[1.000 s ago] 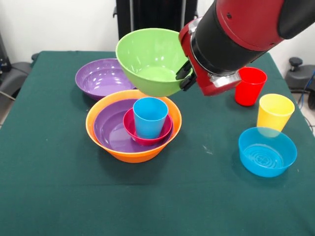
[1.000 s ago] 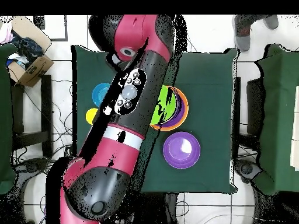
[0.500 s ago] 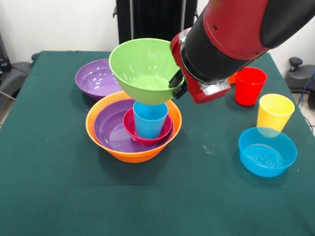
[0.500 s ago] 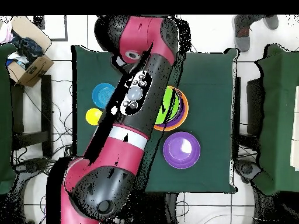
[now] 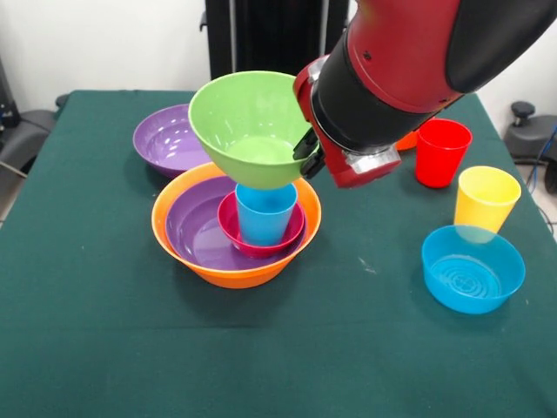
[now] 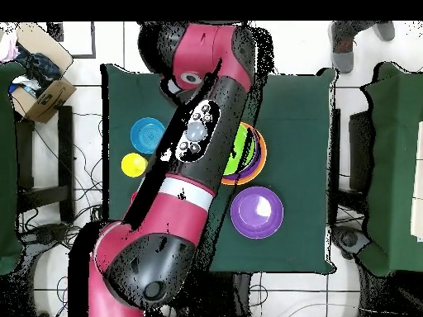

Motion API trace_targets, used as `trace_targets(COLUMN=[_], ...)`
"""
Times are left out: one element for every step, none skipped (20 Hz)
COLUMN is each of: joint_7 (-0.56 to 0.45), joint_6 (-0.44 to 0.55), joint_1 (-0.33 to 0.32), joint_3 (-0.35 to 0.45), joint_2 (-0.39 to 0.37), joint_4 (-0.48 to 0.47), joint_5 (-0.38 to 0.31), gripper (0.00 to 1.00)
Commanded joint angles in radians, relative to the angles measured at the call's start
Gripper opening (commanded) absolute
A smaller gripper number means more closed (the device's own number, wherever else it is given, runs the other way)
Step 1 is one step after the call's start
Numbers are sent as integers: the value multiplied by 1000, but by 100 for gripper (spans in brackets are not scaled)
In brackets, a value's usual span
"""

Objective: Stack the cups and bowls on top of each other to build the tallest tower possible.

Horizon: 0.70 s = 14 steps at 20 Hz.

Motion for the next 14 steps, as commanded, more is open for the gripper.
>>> trace_targets(joint_7=[-115, -112, -108, -104, -100, -94, -89, -83, -77, -71, -67, -64, -62, -60], joint_6=[3, 7, 6, 8, 11, 15, 20, 23, 24, 26, 28, 29, 29, 29], joint_1=[-25, -28, -28, -30, -32, -33, -34, -34, -34, -34, -34, -37, -38, -39], joint_3=[116, 116, 117, 117, 116, 115, 115, 114, 115, 115, 115, 112, 111, 111], joint_2=[12, 15, 16, 19, 22, 27, 30, 32, 34, 36, 38, 41, 43, 46], joint_4=[-52, -59, -63, -70, -77, -87, -94, -100, -104, -107, -113, -119, -124, -129], joint_5=[-29, -25, -23, -19, -15, -9, -5, -1, 2, 5, 9, 12, 14, 17], gripper=[0, 0, 0, 0, 0, 0, 0, 0, 0, 0, 0, 0, 0, 0])
